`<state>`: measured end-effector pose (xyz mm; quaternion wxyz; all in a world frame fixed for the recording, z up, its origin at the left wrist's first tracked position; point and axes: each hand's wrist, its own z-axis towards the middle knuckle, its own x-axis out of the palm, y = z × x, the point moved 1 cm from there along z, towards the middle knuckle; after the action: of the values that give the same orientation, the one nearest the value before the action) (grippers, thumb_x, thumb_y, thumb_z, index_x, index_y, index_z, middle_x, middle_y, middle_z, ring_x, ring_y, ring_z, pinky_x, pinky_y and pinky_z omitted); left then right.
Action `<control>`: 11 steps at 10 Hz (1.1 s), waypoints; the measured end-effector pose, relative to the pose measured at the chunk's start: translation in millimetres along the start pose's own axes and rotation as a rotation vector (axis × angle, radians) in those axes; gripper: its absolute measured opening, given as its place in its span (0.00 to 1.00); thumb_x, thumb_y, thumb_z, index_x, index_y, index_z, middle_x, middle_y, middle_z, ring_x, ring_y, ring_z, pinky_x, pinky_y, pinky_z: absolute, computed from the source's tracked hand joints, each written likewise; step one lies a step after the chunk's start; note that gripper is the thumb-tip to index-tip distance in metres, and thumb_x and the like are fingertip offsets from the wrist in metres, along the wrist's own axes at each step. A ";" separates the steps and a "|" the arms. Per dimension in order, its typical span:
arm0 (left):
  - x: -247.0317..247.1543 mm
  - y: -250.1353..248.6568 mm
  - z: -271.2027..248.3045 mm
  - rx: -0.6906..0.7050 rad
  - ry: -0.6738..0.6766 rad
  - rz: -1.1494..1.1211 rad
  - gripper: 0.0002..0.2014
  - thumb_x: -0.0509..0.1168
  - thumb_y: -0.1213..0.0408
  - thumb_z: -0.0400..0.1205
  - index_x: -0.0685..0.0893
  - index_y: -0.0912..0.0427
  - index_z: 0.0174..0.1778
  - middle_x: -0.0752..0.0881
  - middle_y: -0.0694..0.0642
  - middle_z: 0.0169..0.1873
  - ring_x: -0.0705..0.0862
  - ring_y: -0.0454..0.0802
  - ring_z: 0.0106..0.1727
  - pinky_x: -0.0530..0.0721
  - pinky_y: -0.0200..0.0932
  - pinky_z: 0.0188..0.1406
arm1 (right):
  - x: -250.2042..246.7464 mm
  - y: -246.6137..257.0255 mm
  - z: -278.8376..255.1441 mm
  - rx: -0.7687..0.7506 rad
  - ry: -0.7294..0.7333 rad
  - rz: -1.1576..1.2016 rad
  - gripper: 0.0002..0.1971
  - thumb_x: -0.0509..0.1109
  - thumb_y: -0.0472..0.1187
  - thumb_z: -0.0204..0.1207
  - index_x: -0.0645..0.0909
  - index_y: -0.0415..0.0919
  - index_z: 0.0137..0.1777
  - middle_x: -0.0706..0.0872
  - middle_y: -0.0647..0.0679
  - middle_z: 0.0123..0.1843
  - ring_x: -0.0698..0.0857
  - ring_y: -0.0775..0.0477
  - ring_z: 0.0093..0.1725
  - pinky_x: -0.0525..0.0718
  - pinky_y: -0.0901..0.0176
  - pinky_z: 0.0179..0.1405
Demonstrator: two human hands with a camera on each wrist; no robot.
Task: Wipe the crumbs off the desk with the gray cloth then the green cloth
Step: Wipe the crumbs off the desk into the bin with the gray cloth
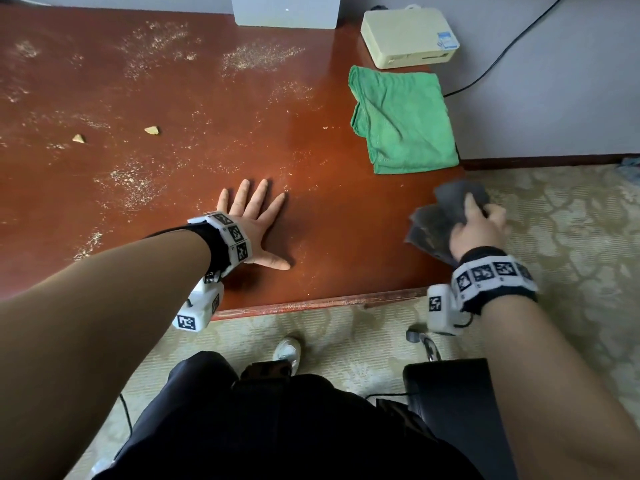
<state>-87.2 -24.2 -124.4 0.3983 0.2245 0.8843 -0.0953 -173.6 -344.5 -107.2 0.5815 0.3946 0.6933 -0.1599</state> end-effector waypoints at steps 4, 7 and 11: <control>0.6 -0.5 -0.3 -0.007 -0.003 0.004 0.62 0.58 0.21 0.60 0.24 0.42 0.76 0.22 0.51 0.77 0.24 0.58 0.78 0.33 0.66 0.77 | 44.3 93.4 -53.3 -0.713 0.472 -0.071 0.28 0.55 0.33 0.80 0.69 0.61 0.74 0.65 0.50 0.75 0.70 0.47 0.64 0.72 0.58 0.67; 0.8 0.3 0.3 0.002 -0.004 0.001 0.61 0.57 0.20 0.61 0.24 0.42 0.76 0.22 0.52 0.76 0.24 0.58 0.78 0.31 0.65 0.77 | -5.2 44.2 16.9 -0.009 0.128 -0.168 0.25 0.56 0.42 0.83 0.61 0.56 0.79 0.58 0.44 0.77 0.63 0.34 0.73 0.63 0.46 0.73; -0.9 0.4 0.1 0.005 -0.007 0.007 0.62 0.58 0.20 0.60 0.24 0.43 0.76 0.22 0.52 0.77 0.25 0.59 0.78 0.32 0.65 0.77 | 31.2 91.5 -69.4 -0.809 0.403 -0.041 0.27 0.55 0.30 0.78 0.73 0.56 0.73 0.67 0.51 0.73 0.66 0.45 0.70 0.63 0.59 0.74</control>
<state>-86.4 -24.2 -123.8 0.4011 0.2282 0.8819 -0.0967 -154.1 -227.7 -95.6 0.5391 0.1452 0.8070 0.1924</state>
